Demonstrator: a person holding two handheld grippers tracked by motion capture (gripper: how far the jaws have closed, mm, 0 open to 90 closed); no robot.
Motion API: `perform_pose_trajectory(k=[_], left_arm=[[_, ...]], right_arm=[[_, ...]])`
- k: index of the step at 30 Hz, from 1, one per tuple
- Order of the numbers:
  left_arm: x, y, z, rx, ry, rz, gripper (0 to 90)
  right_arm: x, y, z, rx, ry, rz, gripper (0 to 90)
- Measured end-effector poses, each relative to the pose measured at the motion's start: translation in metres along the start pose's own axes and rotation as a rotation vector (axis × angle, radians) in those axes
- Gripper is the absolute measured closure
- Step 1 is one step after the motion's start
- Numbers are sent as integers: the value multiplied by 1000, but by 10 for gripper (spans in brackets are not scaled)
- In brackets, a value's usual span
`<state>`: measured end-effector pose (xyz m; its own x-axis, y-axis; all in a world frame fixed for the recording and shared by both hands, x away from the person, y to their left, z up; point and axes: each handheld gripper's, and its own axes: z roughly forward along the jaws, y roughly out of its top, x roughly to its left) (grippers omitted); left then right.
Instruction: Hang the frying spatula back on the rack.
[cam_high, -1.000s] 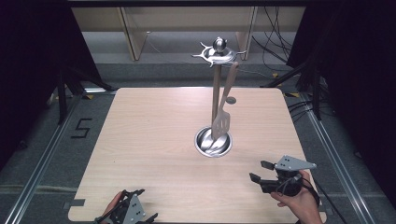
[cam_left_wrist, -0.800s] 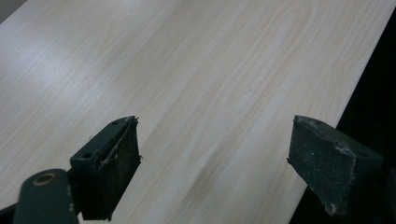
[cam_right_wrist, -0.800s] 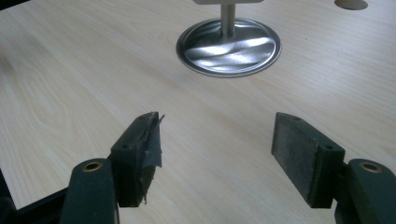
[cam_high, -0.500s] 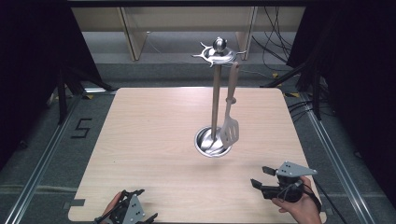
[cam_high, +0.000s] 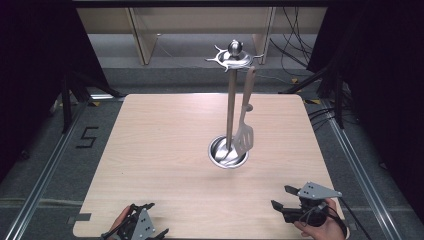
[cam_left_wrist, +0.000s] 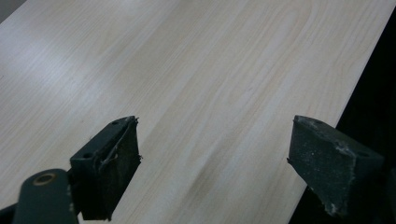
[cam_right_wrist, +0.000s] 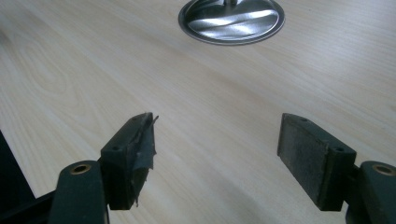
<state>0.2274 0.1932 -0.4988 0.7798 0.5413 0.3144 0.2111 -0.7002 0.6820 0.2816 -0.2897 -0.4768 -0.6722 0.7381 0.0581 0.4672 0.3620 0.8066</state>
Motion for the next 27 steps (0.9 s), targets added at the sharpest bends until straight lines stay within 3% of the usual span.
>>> perform_pose_trajectory(k=[1, 2, 3, 4, 6, 7, 9, 11, 13, 15, 16, 23, 24, 27], left_arm=[[0, 0, 1, -1, -5, -5, 157], [0, 0, 1, -1, -4, -4, 157], [0, 0, 0, 1, 1, 2, 157], [0, 0, 0, 1, 0, 1, 157], [0, 0, 1, 3, -1, 2, 157], [-1, 0, 2, -15, 1, -16, 157], [0, 0, 1, -8, 4, -6, 156], [0, 0, 0, 0, 2, 2, 157], [0, 0, 1, 1, 1, 3, 157], [-2, 0, 2, -12, 16, -9, 157], [0, 0, 1, 1, 0, 4, 157], [-1, 0, 1, -1, 6, 0, 157], [-2, 0, 3, -11, 18, -10, 157], [-2, 0, 2, -11, 16, -8, 157]], right_arm=[[1, -1, 0, -3, -4, 2, 281], [4, -2, -1, 12, 2, 37, 278], [3, -3, 0, -5, 2, 10, 278], [6, -4, -2, 16, 3, 33, 278], [6, -6, -1, 7, -2, -2, 276], [8, -7, 0, 4, 2, 12, 274], [9, -9, 0, 3, 5, -19, 270], [16, -10, -1, 15, 10, 13, 270], [14, -11, 0, 13, 9, -27, 270], [17, -12, -1, 20, -8, -25, 269], [17, -13, -1, 23, -13, -35, 268], [17, -17, -2, 33, -23, -29, 265], [16, -17, -1, 39, 0, -24, 265], [16, -17, -3, 43, 4, -27, 265]])
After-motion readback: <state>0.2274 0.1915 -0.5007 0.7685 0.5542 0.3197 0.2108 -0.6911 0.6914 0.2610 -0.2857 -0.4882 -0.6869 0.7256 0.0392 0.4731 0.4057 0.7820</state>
